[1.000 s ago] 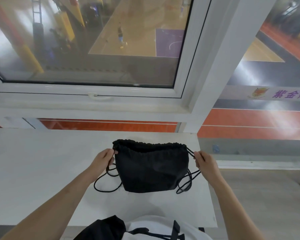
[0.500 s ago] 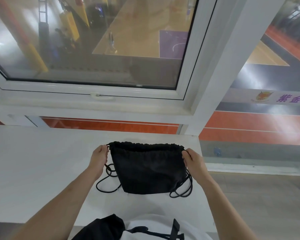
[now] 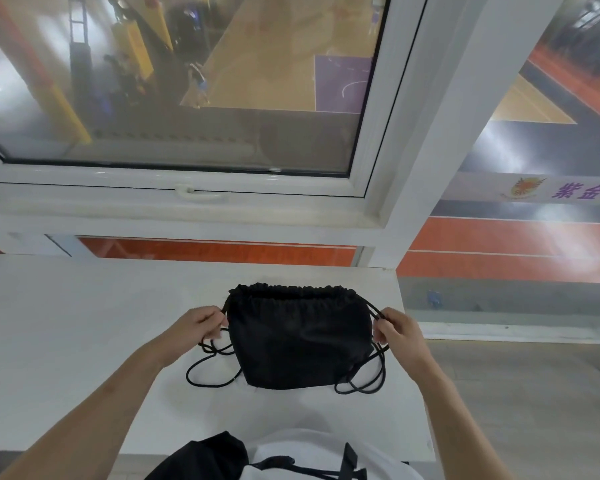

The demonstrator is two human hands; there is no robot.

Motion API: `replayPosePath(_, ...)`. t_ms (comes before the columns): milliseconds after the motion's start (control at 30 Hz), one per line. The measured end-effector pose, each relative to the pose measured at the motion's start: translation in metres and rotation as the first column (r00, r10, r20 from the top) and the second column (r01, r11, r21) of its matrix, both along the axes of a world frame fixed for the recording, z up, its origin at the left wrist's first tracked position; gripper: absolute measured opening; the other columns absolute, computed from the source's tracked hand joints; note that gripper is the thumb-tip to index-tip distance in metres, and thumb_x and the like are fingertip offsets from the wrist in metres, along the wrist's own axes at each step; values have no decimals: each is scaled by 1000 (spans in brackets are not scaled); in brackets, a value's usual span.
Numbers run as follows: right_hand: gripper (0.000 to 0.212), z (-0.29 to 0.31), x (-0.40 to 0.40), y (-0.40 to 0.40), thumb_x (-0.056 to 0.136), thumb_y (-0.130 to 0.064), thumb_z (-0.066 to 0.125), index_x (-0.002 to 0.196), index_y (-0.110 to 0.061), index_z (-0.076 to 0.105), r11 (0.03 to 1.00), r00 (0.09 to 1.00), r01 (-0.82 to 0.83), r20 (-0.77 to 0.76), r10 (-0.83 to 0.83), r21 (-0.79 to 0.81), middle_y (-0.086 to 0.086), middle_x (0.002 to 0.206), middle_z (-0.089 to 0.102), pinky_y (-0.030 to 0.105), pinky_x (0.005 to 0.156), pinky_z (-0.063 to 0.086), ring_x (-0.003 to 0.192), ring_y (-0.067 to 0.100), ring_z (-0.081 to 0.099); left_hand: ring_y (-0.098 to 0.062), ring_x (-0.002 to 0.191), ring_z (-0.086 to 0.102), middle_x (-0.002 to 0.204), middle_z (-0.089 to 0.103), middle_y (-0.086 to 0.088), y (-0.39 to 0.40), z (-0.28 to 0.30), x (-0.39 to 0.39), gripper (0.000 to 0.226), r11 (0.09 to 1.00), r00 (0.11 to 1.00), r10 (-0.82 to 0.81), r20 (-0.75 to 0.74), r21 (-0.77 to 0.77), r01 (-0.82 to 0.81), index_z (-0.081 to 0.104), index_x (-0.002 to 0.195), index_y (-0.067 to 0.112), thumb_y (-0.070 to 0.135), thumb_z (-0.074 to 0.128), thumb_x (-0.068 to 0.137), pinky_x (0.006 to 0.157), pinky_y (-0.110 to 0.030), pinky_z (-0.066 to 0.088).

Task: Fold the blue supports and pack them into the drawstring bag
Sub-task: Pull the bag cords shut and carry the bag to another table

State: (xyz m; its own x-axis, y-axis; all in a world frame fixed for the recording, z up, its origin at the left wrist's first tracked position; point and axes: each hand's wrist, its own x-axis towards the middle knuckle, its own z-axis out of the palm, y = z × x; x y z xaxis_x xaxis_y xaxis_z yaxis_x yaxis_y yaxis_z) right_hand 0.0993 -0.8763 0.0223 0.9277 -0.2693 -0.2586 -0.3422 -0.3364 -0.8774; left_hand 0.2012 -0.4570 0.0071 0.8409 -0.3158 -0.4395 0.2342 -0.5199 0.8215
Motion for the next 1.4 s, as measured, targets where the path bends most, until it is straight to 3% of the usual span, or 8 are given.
replayPosePath(267,20,2,20,5,90,-18,59,74,-8,63,991,985,-134,-112,132,-13,9,72,72,35,64,49,59,16,58,-14,59,26,64,33,-1,-8,0,-4,39,993,997,22,-73,-110,-30,64,110,18,38,31,111,57,-23,31)
replayPosePath(400,25,6,32,8,95,-30,64,81,-9,66,985,979,-160,-141,149,-66,4,73,75,28,63,53,59,12,63,-18,65,44,68,52,-2,-11,-3,-5,38,999,999,-40,-7,-29,40,64,86,13,32,41,109,72,-35,40)
replayPosePath(533,28,4,38,12,98,-34,59,82,-13,67,968,958,-215,-219,184,-129,1,71,74,31,60,50,57,14,58,-12,62,41,71,54,1,-20,-9,-9,27,998,996,16,-83,-57,-21,64,105,8,15,38,109,65,-28,37)
replayPosePath(667,39,10,37,20,100,-45,52,72,-18,60,962,954,-238,-219,205,-136,-5,60,53,32,58,37,56,14,44,-11,61,29,67,34,8,-33,-9,-11,44,992,989,125,-82,-24,-128,64,90,14,45,38,108,61,-28,28)
replayPosePath(833,60,20,32,25,100,-59,49,73,-10,30,993,991,-103,-92,97,-52,7,69,26,38,63,22,64,20,27,-18,65,20,66,26,7,-46,-1,-8,43,893,926,353,-132,-247,-376,52,74,21,49,44,106,63,-36,19)
replayPosePath(933,53,25,26,25,104,-46,51,70,-13,27,1000,1000,0,-22,0,-20,3,65,21,34,59,19,60,18,24,-11,59,29,60,36,12,-49,4,-4,40,863,911,377,-164,-295,-410,62,84,17,39,40,109,59,-30,25)
replayPosePath(1100,50,18,14,8,104,-35,53,67,-16,27,988,990,139,4,-139,-70,-1,61,21,34,59,18,58,15,21,-15,61,19,62,24,7,-33,-9,7,46,785,841,520,-151,-304,-539,30,66,23,34,50,106,63,-35,21)
replayPosePath(1400,47,1,-9,-45,103,-31,53,67,-18,27,918,930,366,34,-366,-154,0,62,22,35,60,17,62,18,22,-16,58,23,63,27,1,21,-24,27,39,678,713,697,-81,-250,-691,39,69,19,27,53,104,61,-33,23)
